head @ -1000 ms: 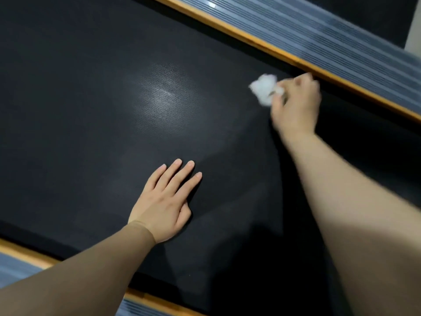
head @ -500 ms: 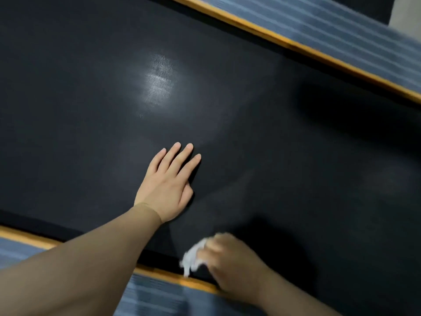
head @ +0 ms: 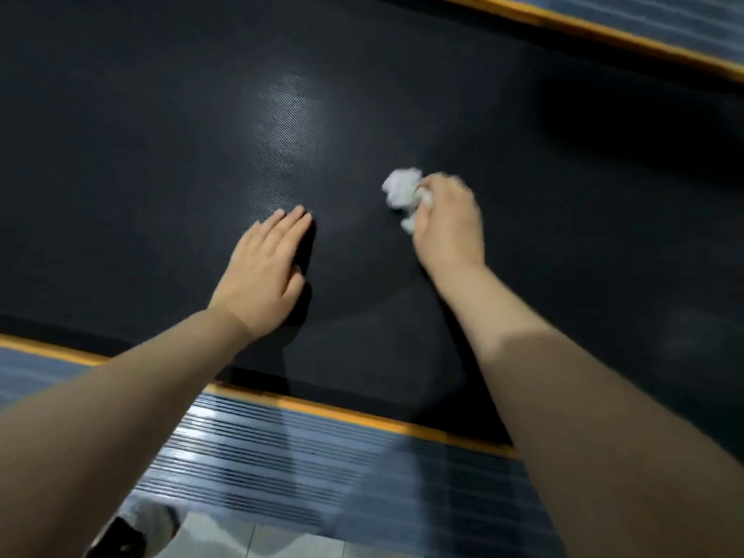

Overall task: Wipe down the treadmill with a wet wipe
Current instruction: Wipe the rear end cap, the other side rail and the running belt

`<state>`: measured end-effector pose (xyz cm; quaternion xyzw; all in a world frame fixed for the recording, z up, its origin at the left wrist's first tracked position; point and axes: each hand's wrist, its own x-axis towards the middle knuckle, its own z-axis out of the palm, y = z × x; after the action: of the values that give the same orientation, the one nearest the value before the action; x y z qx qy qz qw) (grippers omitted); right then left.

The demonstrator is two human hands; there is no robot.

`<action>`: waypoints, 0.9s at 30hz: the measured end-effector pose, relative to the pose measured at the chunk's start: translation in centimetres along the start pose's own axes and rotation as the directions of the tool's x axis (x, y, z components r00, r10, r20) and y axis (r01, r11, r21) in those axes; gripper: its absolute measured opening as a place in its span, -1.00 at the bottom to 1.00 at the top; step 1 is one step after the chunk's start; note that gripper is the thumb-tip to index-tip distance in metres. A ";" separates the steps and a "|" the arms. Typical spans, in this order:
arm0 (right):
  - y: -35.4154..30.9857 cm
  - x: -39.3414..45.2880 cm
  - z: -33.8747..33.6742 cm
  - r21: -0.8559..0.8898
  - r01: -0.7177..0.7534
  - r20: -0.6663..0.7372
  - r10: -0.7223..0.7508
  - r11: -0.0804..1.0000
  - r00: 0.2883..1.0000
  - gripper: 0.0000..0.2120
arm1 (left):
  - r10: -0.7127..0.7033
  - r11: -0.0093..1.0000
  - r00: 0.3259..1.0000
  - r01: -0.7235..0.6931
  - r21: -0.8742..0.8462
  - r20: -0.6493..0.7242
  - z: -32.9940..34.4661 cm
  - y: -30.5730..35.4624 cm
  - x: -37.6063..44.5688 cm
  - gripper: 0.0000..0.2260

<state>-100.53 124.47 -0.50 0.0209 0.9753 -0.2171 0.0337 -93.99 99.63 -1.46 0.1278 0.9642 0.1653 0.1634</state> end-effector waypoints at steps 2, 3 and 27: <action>-1.0 -6.9 1.0 0.093 0.288 0.162 -0.300 0.953 0.940 -0.76 | 0.034 0.997 0.998 -0.038 0.075 0.054 -0.6 -2.1 -1.1 -0.37; -0.9 -10.8 1.0 0.118 0.389 0.240 -0.407 0.914 0.882 -0.77 | 0.050 0.994 0.996 -0.057 0.093 0.075 -0.9 -2.6 -1.3 -0.37; 0.9 -1.9 -0.7 0.063 0.779 0.506 -0.693 0.623 0.513 -0.83 | 0.050 0.981 0.993 -0.029 0.192 -0.104 -2.6 -3.3 10.8 -0.43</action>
<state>-98.60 125.52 -0.12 -0.4539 0.8634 -0.1233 0.1823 -105.44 99.18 -3.29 0.1529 0.9803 0.0823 0.0945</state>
